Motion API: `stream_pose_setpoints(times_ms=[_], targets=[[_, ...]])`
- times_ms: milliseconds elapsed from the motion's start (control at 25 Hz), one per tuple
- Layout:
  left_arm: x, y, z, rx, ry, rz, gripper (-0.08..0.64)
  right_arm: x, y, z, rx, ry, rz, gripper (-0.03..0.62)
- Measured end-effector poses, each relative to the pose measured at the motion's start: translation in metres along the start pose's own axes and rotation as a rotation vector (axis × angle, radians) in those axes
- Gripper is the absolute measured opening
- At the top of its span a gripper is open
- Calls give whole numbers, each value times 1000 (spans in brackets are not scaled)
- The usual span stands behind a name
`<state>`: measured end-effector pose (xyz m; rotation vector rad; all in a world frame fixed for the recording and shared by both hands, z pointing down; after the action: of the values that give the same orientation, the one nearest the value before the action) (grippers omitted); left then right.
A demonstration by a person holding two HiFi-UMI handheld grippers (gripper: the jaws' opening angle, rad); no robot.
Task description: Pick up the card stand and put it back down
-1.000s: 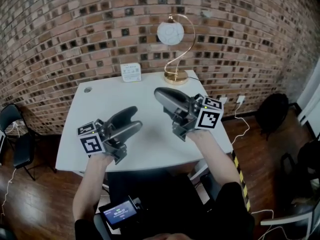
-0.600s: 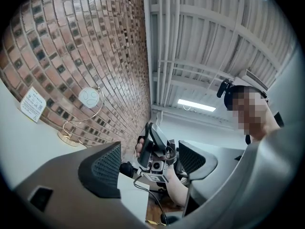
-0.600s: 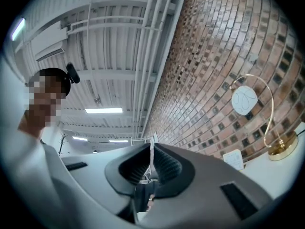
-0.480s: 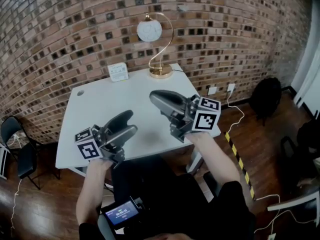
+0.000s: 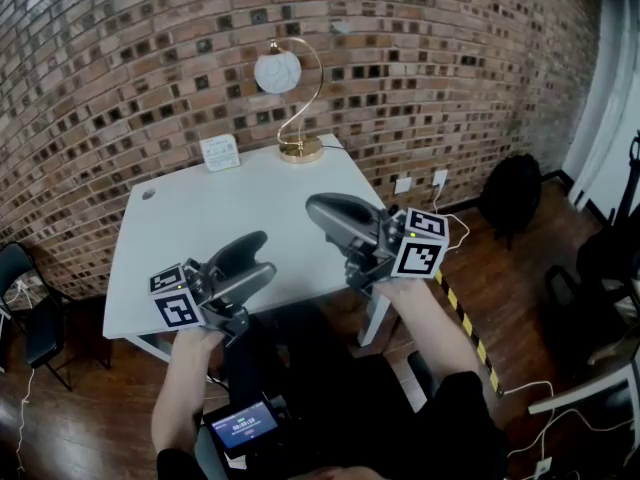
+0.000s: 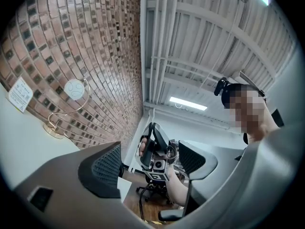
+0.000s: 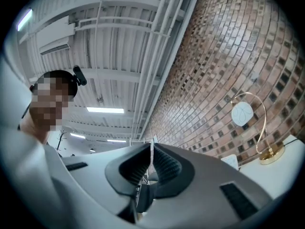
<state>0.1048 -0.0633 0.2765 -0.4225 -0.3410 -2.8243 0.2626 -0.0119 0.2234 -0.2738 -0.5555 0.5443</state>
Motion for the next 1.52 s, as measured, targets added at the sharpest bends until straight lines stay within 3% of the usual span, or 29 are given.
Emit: stream_pose_setpoints(times_ms=[360,760,1080,1280,1520], targets=[[-24,-2,7,14,5,47,371,28,19,3,48,0,-11,32],[-45,-13,25,43,25,53,371,64,27,2,21,-106,-54,26],[-49,-29,22,18,-3,40,371,62,60,8,173,-17,-60,26],[-54,-32,21,5,-13,9,371,61,61,12,159,25,-62,26],[-57,-34,24,-10,-10,11,371,70,61,8,165,-11,-62,21]])
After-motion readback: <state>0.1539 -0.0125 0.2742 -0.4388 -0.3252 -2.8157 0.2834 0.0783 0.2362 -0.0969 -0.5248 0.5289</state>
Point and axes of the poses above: the fingertips, and each gripper's own axes: x backward along the fingers, y to its left, z out of its underside, the point moved 5 cm from there along x, backward along the fingers, and after that the axes turned 13 degrees about -x, right-handed, at the moved point
